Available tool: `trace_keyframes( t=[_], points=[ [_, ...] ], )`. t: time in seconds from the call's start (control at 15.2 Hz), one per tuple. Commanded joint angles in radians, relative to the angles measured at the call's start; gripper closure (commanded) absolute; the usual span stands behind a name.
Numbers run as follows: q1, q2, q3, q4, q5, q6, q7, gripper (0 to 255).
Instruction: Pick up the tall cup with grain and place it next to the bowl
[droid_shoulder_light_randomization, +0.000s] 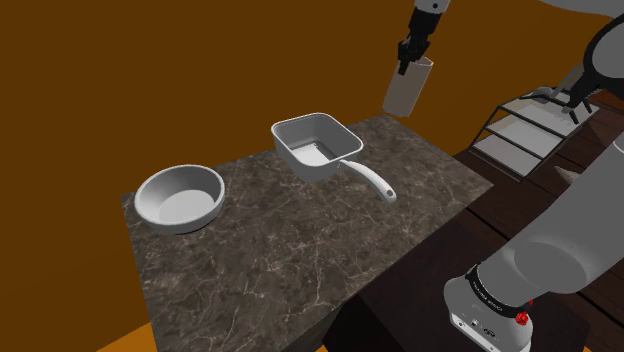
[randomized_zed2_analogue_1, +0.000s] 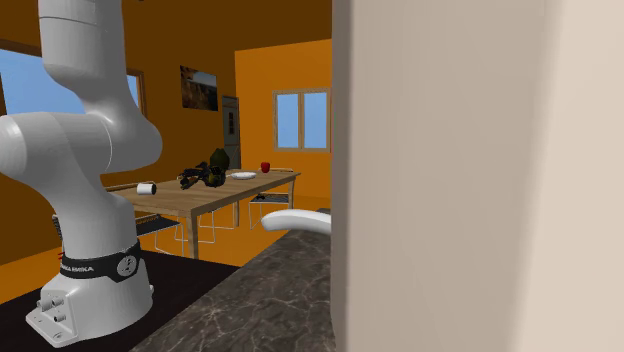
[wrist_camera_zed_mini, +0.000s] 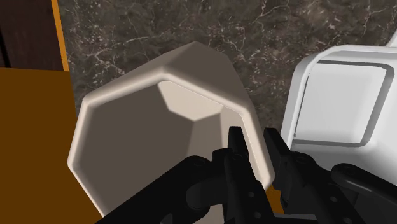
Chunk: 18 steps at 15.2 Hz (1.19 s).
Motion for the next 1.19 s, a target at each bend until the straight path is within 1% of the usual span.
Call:
trace_keyframes(
  t=[0.0, 0.53, 0.79, 1.12],
  points=[
    [-0.002, 0.007, -0.001, 0.037, 0.002, -0.029, -0.001, 255],
    [-0.008, 0.037, -0.004, 0.175, 0.010, -0.139, -0.004, 255],
    [0.052, -0.037, 0.038, 0.083, -0.013, -0.116, 0.093, 255],
    [0.116, -0.103, 0.097, 0.004, -0.029, -0.099, 0.216, 255]
  ],
)
